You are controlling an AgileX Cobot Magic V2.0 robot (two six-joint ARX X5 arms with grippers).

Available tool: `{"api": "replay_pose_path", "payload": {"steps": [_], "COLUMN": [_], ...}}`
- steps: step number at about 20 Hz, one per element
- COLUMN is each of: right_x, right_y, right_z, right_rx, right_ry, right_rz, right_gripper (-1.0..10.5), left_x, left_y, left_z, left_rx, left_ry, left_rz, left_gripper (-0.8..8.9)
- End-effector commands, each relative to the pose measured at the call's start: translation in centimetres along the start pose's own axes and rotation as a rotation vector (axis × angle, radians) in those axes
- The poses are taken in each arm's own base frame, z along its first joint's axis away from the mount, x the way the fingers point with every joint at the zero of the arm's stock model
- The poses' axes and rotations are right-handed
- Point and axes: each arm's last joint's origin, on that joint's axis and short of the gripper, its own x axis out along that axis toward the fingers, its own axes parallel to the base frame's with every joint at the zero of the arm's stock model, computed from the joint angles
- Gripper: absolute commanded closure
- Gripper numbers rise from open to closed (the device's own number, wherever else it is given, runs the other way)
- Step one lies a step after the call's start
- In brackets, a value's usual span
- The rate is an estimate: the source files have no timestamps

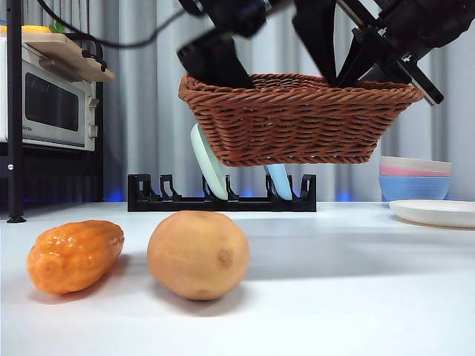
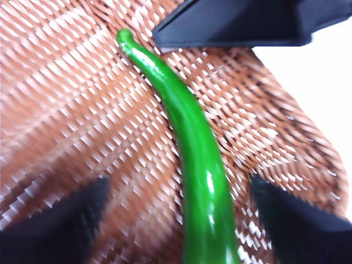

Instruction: Pick up the basket,pick up the corn from the table,pick up the potato from the table,pick up the cucumber from the table,put all items into the basket

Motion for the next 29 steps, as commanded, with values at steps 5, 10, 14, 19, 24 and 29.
{"api": "replay_pose_path", "payload": {"steps": [5,10,14,19,24,29], "right_x": [0.0,-0.1,-0.2,-0.4,-0.4,-0.4], "right_y": [0.1,-0.1,-0.3,-0.6,-0.6,-0.6], "right_z": [0.2,0.3,0.3,0.4,0.4,0.5], "right_rx": [0.004,0.004,0.007,0.007,0.007,0.007], "right_ry": [-0.013,-0.018,-0.022,-0.028,-0.028,-0.028], "right_rz": [0.014,0.008,0.004,-0.003,-0.004,-0.004], "right_gripper": [9.6,9.6,9.6,9.6,9.6,9.6], "left_x": [-13.4,-17.8,-14.0,-7.4,-3.5,0.2], "left_y": [0.7,2.4,3.1,4.7,8.1,11.2], "left_z": [0.4,-3.8,-7.4,-12.3,-13.2,-13.5], "left_rx": [0.019,-0.025,-0.082,-0.186,-0.291,-0.351], "left_ry": [-0.080,0.147,0.278,0.338,0.366,0.399], "left_rz": [0.046,0.235,0.306,0.232,0.243,0.253], "left_gripper": [3.42,3.43,3.43,3.43,3.43,3.46]}}
